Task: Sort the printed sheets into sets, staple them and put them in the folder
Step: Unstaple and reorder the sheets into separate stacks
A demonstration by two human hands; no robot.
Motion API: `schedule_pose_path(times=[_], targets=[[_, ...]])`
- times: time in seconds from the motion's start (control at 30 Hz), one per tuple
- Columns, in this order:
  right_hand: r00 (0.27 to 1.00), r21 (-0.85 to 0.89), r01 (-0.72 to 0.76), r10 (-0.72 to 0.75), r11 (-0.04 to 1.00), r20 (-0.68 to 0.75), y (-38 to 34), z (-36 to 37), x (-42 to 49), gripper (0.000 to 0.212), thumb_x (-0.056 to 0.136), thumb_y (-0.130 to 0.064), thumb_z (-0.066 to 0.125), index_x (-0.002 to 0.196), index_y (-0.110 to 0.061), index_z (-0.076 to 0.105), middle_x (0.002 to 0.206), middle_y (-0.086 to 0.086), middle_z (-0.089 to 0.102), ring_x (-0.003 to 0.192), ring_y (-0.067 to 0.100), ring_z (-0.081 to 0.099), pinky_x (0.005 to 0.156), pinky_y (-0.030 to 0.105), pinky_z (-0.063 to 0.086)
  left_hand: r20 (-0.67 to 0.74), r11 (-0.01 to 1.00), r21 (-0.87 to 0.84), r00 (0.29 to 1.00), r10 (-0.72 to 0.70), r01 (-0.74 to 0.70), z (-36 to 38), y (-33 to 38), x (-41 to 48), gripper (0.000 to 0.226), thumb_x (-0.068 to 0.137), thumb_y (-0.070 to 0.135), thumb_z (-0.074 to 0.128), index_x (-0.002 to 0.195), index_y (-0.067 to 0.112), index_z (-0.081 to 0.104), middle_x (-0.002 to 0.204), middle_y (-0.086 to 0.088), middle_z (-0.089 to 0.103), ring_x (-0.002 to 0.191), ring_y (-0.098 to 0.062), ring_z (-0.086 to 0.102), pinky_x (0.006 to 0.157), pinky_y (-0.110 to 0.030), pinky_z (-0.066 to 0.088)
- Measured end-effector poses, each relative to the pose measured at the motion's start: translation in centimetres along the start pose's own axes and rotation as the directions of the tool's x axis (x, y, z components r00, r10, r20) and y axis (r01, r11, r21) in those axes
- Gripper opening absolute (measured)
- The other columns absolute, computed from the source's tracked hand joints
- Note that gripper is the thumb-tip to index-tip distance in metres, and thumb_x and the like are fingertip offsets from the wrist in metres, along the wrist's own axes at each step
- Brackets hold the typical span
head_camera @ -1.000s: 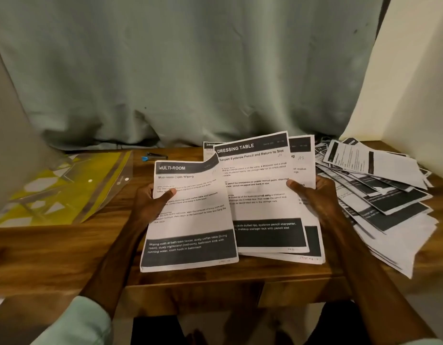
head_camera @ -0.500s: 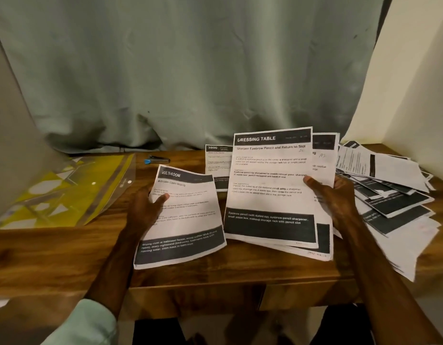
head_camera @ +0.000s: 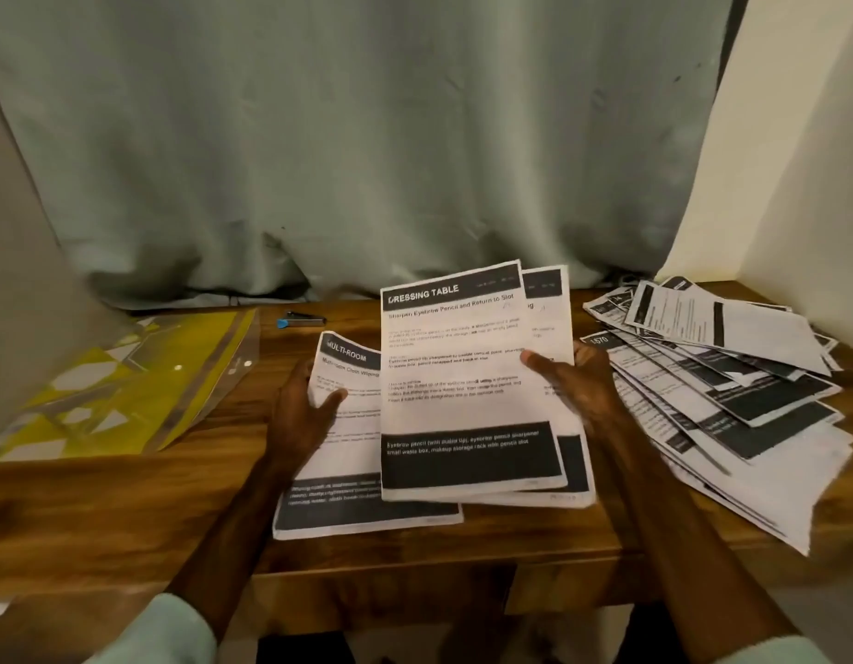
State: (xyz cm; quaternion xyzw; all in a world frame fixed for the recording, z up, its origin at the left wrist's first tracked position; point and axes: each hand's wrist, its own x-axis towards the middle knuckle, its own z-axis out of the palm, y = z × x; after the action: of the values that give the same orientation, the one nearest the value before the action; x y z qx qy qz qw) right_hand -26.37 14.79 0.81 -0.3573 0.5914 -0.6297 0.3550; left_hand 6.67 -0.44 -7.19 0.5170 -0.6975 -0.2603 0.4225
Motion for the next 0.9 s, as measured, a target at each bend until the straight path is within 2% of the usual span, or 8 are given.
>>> schedule_pose_path(times=[0.07,0.17,0.23,0.3,0.37,0.47,0.6,0.9], targets=[[0.999,-0.017,-0.028,0.028,0.999,0.026,1.7,1.2,0.4,0.023,0.084,-0.011,0.079,0.104,-0.016,0.069,0.107,0.005,0.077,0.086,0.02,0.077,0.065,0.031,0.062,-0.046,0.998,0.01,0.997,0.061,-0.061,0.5,0.4,0.0,0.064,0.087,0.029,0.08,0.142,0.026,0.046,0.13,0.002,0.065,0.115,-0.015,0.063,0.089,-0.038,0.056],[0.998,-0.014,-0.065,0.066,0.998,0.023,2.9,1.8,0.7,0.025,0.082,-0.014,0.081,0.104,-0.015,0.069,0.104,0.003,0.077,0.081,0.017,0.077,0.06,0.027,0.061,-0.171,0.965,0.162,0.958,0.232,-0.205,0.7,1.0,0.7,0.062,0.094,0.05,0.066,0.146,0.025,0.044,0.148,-0.001,0.047,0.139,-0.02,0.043,0.116,-0.048,0.034],[0.995,-0.003,-0.09,0.09,0.996,0.031,3.4,1.8,1.2,0.031,0.081,-0.016,0.082,0.109,-0.013,0.068,0.102,0.005,0.077,0.081,0.019,0.077,0.06,0.028,0.06,-0.184,0.983,0.002,0.966,0.18,-0.183,0.8,2.5,1.0,0.05,0.098,0.048,0.061,0.137,0.018,0.053,0.132,-0.003,0.06,0.122,-0.019,0.058,0.105,-0.043,0.048],[0.993,0.013,-0.103,0.102,0.995,0.058,3.8,1.7,1.3,0.037,0.08,-0.018,0.083,0.113,-0.011,0.068,0.103,0.007,0.078,0.085,0.025,0.077,0.065,0.035,0.063,0.021,0.967,-0.25,0.998,0.063,-0.056,0.9,5.3,0.9,0.045,0.098,0.051,0.057,0.123,0.016,0.065,0.112,-0.001,0.073,0.102,-0.018,0.071,0.087,-0.036,0.059],[0.991,0.02,-0.104,0.102,0.994,0.082,4.3,1.7,1.5,0.039,0.08,-0.02,0.084,0.114,-0.011,0.067,0.103,0.009,0.078,0.088,0.029,0.077,0.072,0.042,0.063,0.242,0.915,-0.382,0.969,-0.039,0.133,1.7,6.7,1.0,0.042,0.095,0.051,0.058,0.111,0.015,0.071,0.101,0.0,0.078,0.091,-0.014,0.075,0.077,-0.029,0.061],[0.994,0.011,-0.075,0.073,0.997,0.087,4.6,1.8,1.5,0.032,0.086,-0.027,0.078,0.113,-0.013,0.067,0.101,0.006,0.078,0.087,0.027,0.077,0.072,0.041,0.063,0.247,0.907,-0.383,0.965,-0.082,0.175,2.9,6.2,1.4,0.026,0.09,0.034,0.073,0.108,0.015,0.073,0.103,0.001,0.078,0.092,-0.013,0.076,0.08,-0.033,0.063],[0.994,0.021,-0.095,0.094,0.995,0.052,4.8,1.3,2.1,0.029,0.096,-0.036,0.064,0.113,-0.013,0.069,0.102,0.007,0.078,0.088,0.029,0.076,0.077,0.044,0.062,0.25,0.906,-0.367,0.96,-0.122,0.211,3.0,4.5,1.8,0.016,0.092,0.021,0.073,0.105,0.012,0.073,0.107,-0.003,0.078,0.09,-0.017,0.077,0.083,-0.044,0.063],[0.997,0.016,-0.059,0.059,0.998,-0.039,5.6,1.4,2.2,0.032,0.08,-0.02,0.083,0.109,-0.011,0.07,0.103,0.006,0.078,0.084,0.027,0.077,0.072,0.045,0.064,0.286,0.892,-0.395,0.952,-0.108,0.22,2.6,4.0,2.1,0.02,0.089,0.02,0.075,0.106,0.01,0.073,0.106,-0.005,0.078,0.092,-0.024,0.077,0.086,-0.051,0.061]])
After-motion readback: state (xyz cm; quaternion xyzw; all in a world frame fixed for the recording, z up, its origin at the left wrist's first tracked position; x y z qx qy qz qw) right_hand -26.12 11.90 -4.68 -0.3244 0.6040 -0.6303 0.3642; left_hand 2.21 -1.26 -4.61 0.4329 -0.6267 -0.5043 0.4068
